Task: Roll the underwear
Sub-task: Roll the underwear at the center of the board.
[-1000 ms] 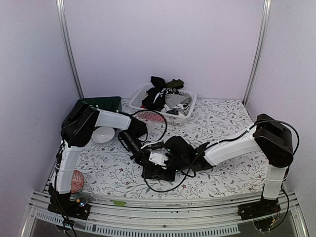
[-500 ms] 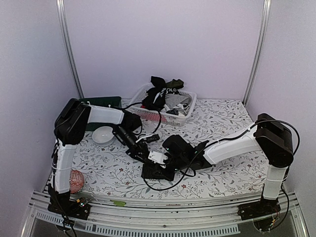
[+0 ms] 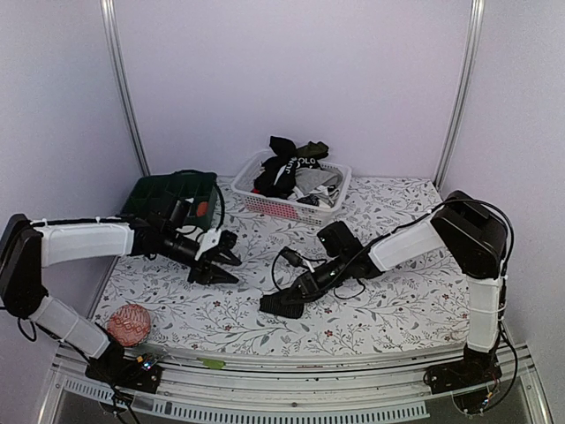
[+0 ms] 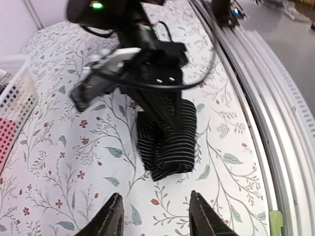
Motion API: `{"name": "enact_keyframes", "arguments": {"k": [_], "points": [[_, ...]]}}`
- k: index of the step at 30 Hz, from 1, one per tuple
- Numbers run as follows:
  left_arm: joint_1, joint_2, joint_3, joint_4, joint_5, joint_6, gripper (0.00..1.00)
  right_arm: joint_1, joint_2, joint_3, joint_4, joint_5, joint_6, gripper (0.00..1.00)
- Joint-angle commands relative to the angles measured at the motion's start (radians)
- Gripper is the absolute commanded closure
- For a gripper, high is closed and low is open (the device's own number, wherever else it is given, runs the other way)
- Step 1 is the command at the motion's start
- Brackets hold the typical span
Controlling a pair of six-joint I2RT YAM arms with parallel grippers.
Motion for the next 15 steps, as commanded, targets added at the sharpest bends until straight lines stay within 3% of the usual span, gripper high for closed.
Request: {"name": "enact_keyframes", "arguments": {"k": [1, 9, 15], "points": [[-0.147, -0.086, -0.153, 0.245, -0.186, 0.074, 0.54, -0.051, 0.133, 0.017, -0.047, -0.131, 0.113, 1.00], [-0.329, 0.033, -0.155, 0.414, -0.356, 0.079, 0.54, -0.098, 0.197, 0.057, -0.072, -0.122, 0.086, 1.00], [-0.367, 0.144, -0.118, 0.464, -0.411, 0.075, 0.53, -0.100, 0.206, 0.055, -0.085, -0.110, 0.065, 1.00]]}}
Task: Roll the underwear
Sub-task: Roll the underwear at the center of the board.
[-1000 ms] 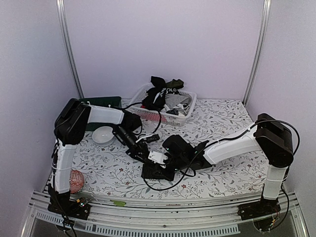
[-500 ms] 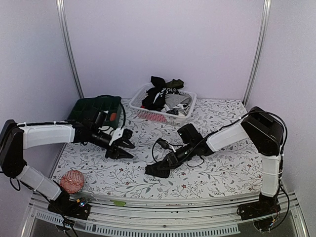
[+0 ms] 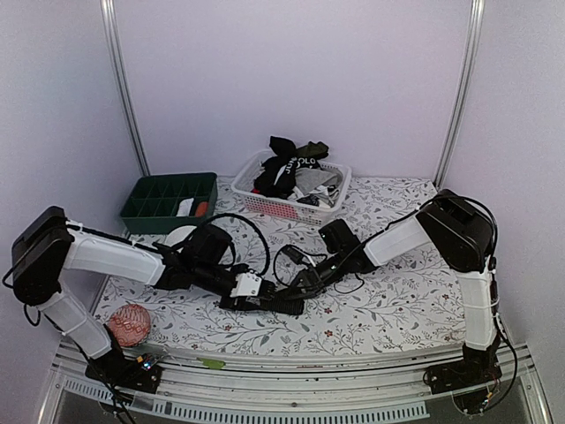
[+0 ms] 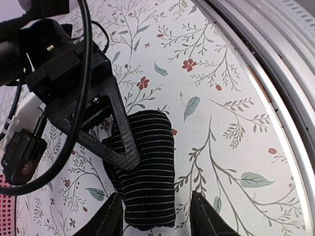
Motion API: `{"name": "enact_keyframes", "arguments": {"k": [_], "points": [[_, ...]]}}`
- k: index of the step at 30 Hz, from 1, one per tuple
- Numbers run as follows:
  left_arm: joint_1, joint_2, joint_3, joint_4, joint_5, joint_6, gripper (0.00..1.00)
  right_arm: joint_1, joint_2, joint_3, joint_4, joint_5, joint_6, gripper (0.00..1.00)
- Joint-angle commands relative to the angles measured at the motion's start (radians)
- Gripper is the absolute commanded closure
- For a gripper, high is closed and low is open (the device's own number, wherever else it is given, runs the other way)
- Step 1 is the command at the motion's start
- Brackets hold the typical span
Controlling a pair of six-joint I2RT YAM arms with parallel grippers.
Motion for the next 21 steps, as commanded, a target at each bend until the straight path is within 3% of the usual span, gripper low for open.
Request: {"name": "enact_keyframes", "arguments": {"k": [1, 5, 7, 9, 11, 13, 16, 21], "points": [[-0.024, 0.063, 0.038, 0.083, -0.074, 0.010, 0.52, -0.019, 0.075, -0.027, -0.110, 0.126, -0.024, 1.00], [-0.043, 0.151, 0.068, 0.068, -0.152, 0.030, 0.54, -0.019, 0.070, -0.024, -0.109, 0.138, -0.033, 1.00], [-0.042, 0.178, 0.083, 0.035, -0.176, 0.033, 0.61, -0.019, 0.062, -0.024, -0.107, 0.144, -0.037, 1.00], [-0.043, 0.189, 0.094, -0.017, -0.178, 0.045, 0.75, -0.019, 0.044, -0.026, -0.108, 0.164, -0.047, 0.97], [-0.040, 0.188, 0.100, -0.064, -0.166, 0.053, 0.85, -0.019, 0.004, -0.031, -0.107, 0.219, -0.059, 0.89], [-0.039, 0.187, 0.113, -0.130, -0.155, 0.067, 0.92, -0.019, -0.078, -0.065, -0.075, 0.324, -0.075, 0.72], [-0.038, 0.192, 0.137, -0.237, -0.120, 0.100, 0.96, -0.018, -0.240, -0.153, -0.002, 0.477, -0.105, 0.51], [-0.023, 0.251, 0.256, -0.416, -0.052, 0.082, 0.98, -0.019, -0.427, -0.244, -0.030, 0.622, -0.185, 0.32]]}}
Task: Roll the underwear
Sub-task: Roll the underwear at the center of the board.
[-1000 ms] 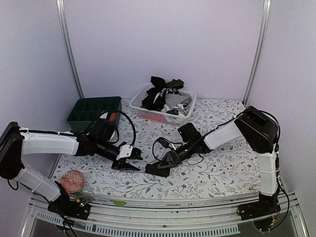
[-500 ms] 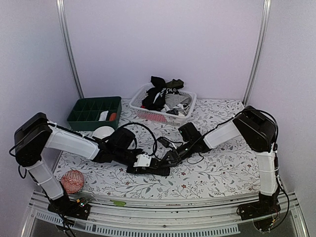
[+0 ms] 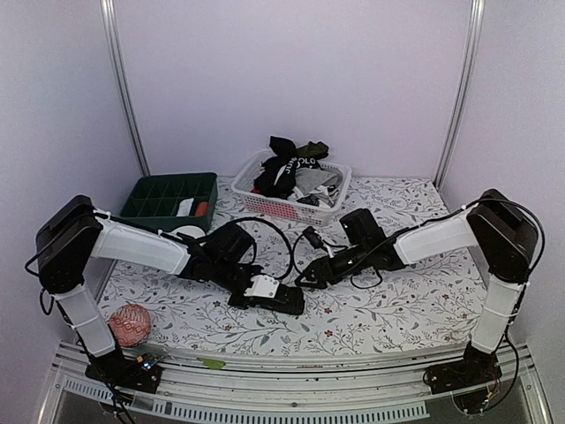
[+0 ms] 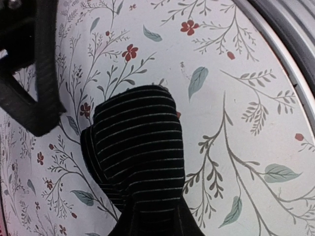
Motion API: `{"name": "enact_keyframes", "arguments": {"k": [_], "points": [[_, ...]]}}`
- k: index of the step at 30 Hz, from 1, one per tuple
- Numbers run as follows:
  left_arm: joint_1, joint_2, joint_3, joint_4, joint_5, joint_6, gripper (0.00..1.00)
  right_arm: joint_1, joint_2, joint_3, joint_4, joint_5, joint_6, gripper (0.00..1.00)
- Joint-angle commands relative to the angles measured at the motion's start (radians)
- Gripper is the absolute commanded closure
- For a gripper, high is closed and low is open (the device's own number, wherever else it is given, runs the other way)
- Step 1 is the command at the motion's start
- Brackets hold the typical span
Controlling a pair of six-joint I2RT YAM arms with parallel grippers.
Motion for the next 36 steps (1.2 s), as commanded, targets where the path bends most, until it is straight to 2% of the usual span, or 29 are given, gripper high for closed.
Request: {"name": "enact_keyframes", "arguments": {"k": [1, 3, 6, 9, 15, 23, 26, 32, 33, 36], "points": [[0.015, 0.082, 0.099, -0.270, 0.077, 0.001, 0.98, -0.012, -0.189, -0.084, -0.021, 0.250, -0.096, 0.31], [0.032, 0.119, 0.155, -0.347, 0.126, 0.002, 0.99, -0.006, -0.272, -0.144, -0.013, 0.281, -0.107, 0.25], [0.065, 0.185, 0.253, -0.469, 0.200, 0.000, 0.99, 0.037, -0.361, -0.206, -0.010, 0.324, -0.142, 0.25], [0.103, 0.280, 0.356, -0.586, 0.277, 0.006, 0.99, 0.112, -0.385, -0.221, -0.007, 0.382, -0.227, 0.25], [0.155, 0.439, 0.545, -0.813, 0.342, 0.071, 0.99, 0.200, -0.287, -0.167, 0.022, 0.423, -0.367, 0.25], [0.168, 0.497, 0.601, -0.867, 0.360, 0.081, 0.99, 0.210, -0.093, -0.028, -0.018, 0.369, -0.469, 0.23], [0.170, 0.500, 0.603, -0.869, 0.357, 0.079, 0.98, 0.210, -0.040, 0.015, -0.072, 0.341, -0.507, 0.31], [0.182, 0.517, 0.620, -0.869, 0.357, 0.057, 0.96, 0.211, 0.007, 0.027, -0.112, 0.294, -0.515, 0.62], [0.185, 0.519, 0.624, -0.870, 0.359, 0.054, 0.96, 0.211, 0.017, 0.033, -0.133, 0.287, -0.519, 0.62], [0.191, 0.522, 0.631, -0.872, 0.366, 0.051, 0.96, 0.211, 0.019, 0.047, -0.155, 0.272, -0.518, 0.50]]}}
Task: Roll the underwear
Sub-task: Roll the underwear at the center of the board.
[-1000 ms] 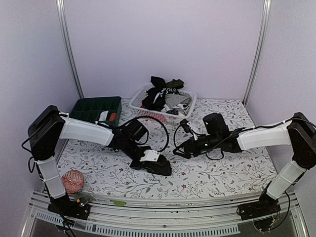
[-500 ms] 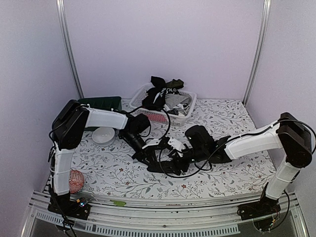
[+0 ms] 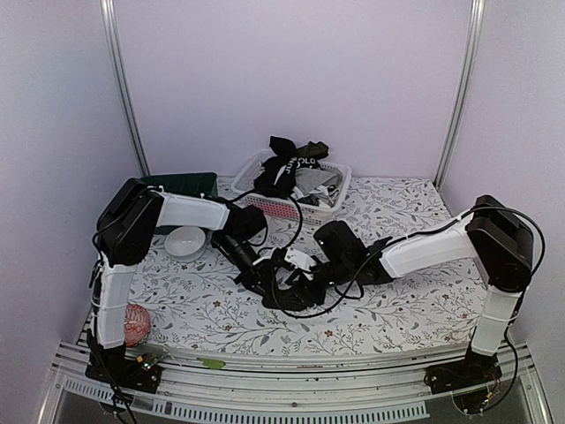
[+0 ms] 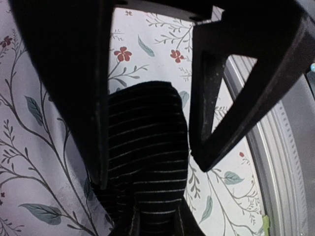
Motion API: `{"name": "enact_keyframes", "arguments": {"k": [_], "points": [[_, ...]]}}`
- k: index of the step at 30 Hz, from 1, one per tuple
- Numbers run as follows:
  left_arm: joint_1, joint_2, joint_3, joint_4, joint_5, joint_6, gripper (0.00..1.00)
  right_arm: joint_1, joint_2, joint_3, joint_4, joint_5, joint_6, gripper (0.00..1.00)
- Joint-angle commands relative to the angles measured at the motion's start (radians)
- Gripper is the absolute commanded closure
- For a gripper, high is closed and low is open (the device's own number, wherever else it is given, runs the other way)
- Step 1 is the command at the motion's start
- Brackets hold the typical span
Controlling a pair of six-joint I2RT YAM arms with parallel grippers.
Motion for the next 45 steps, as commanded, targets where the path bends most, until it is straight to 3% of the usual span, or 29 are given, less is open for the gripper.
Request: {"name": "enact_keyframes", "arguments": {"k": [1, 13, 16, 18, 22, 26, 28, 32, 35, 39, 41, 43, 45], "points": [[0.010, 0.052, -0.003, -0.062, -0.091, -0.009, 0.96, 0.007, 0.032, -0.007, -0.100, -0.038, -0.012, 0.47], [0.010, 0.054, -0.004, -0.061, -0.092, -0.014, 0.96, 0.019, -0.036, -0.074, -0.049, 0.007, -0.010, 0.42], [0.011, 0.054, -0.003, -0.060, -0.092, -0.014, 0.95, 0.019, 0.005, -0.046, -0.071, 0.018, -0.023, 0.49], [0.011, 0.054, -0.003, -0.061, -0.091, -0.014, 0.93, 0.018, 0.026, -0.031, -0.090, 0.023, -0.033, 0.61], [0.036, 0.032, -0.009, -0.039, -0.065, -0.038, 0.78, 0.018, 0.037, -0.029, -0.115, 0.000, -0.032, 1.00], [0.112, -0.103, -0.092, 0.107, 0.024, -0.126, 0.50, -0.007, 0.038, -0.034, -0.126, -0.105, 0.047, 1.00], [0.150, -0.263, -0.186, 0.270, 0.034, -0.215, 0.43, -0.031, 0.053, -0.035, -0.126, -0.186, 0.110, 1.00], [0.170, -0.537, -0.392, 0.565, -0.078, -0.301, 0.29, -0.075, 0.116, -0.025, -0.118, -0.352, 0.222, 1.00], [0.169, -0.703, -0.514, 0.713, -0.131, -0.342, 0.05, -0.099, 0.172, -0.009, -0.122, -0.453, 0.308, 1.00], [0.169, -0.849, -0.698, 1.015, -0.230, -0.622, 0.04, -0.123, 0.236, 0.009, -0.128, -0.541, 0.364, 1.00], [0.170, -0.857, -0.686, 0.959, -0.192, -0.612, 0.04, -0.132, 0.264, 0.020, -0.134, -0.575, 0.379, 1.00], [0.157, -0.821, -0.640, 0.787, -0.067, -0.472, 0.04, -0.139, 0.300, 0.036, -0.144, -0.615, 0.401, 1.00], [0.119, -0.792, -0.653, 0.696, -0.054, -0.374, 0.04, -0.142, 0.337, 0.061, -0.167, -0.633, 0.411, 1.00]]}}
